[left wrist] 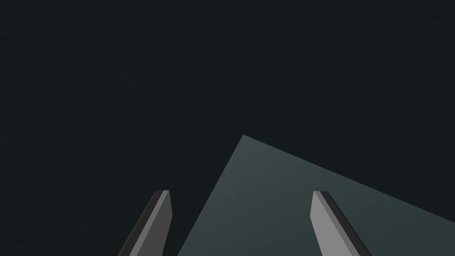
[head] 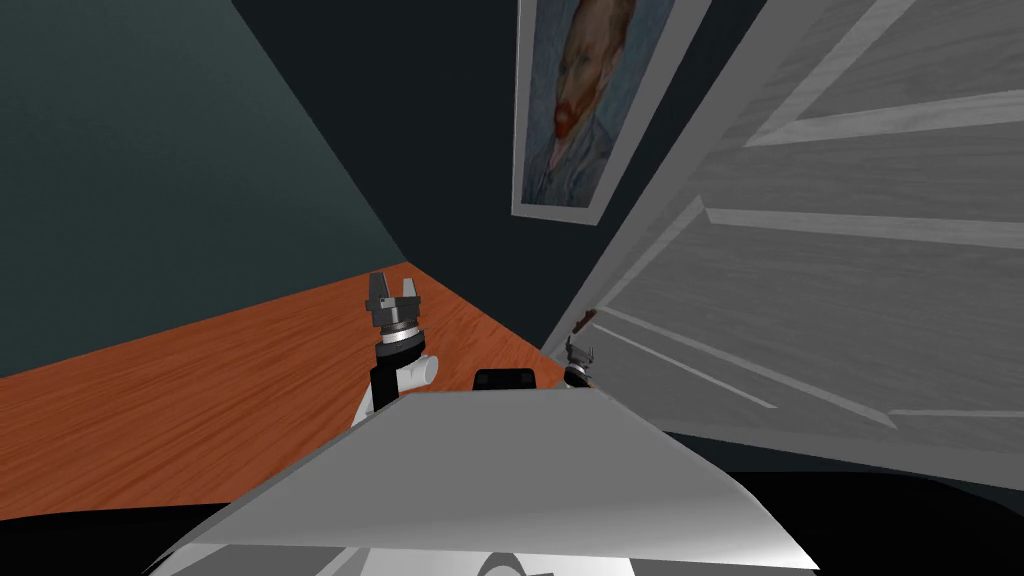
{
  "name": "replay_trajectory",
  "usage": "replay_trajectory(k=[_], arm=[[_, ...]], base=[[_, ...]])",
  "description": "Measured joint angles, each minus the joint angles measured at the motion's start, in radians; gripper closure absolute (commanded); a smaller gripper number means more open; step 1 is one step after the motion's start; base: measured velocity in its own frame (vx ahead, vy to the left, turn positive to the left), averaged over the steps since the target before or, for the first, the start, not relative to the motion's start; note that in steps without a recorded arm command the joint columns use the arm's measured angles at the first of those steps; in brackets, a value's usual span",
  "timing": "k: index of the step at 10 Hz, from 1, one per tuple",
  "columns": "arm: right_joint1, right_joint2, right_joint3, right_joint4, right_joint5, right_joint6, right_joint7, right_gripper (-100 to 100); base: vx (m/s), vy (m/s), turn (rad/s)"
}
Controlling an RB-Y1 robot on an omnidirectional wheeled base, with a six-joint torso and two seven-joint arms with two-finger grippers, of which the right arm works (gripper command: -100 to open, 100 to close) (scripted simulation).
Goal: Pull the door open
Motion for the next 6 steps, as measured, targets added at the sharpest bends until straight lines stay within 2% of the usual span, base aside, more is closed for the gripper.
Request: replay_trajectory(k=[3, 4, 5, 6], arm=[[-0.006, -0.046, 0.0, 0.055, 0.0, -0.018, -0.065, -100], [0.003, -0.065, -0.002, 0.057, -0.001, -0.019, -0.088, -100], [-0.003, -0.083, -0.002, 0.082, -0.001, -0.025, -0.113, -100], [0.003, -0.097, -0.004, 0.082, -0.003, -0.025, -0.13, -100]], base=[[0.167, 0.014, 0.006], [0.156, -0.015, 0.005], [0.125, -0.002, 0.006], [0.103, 0.0, 0.001]])
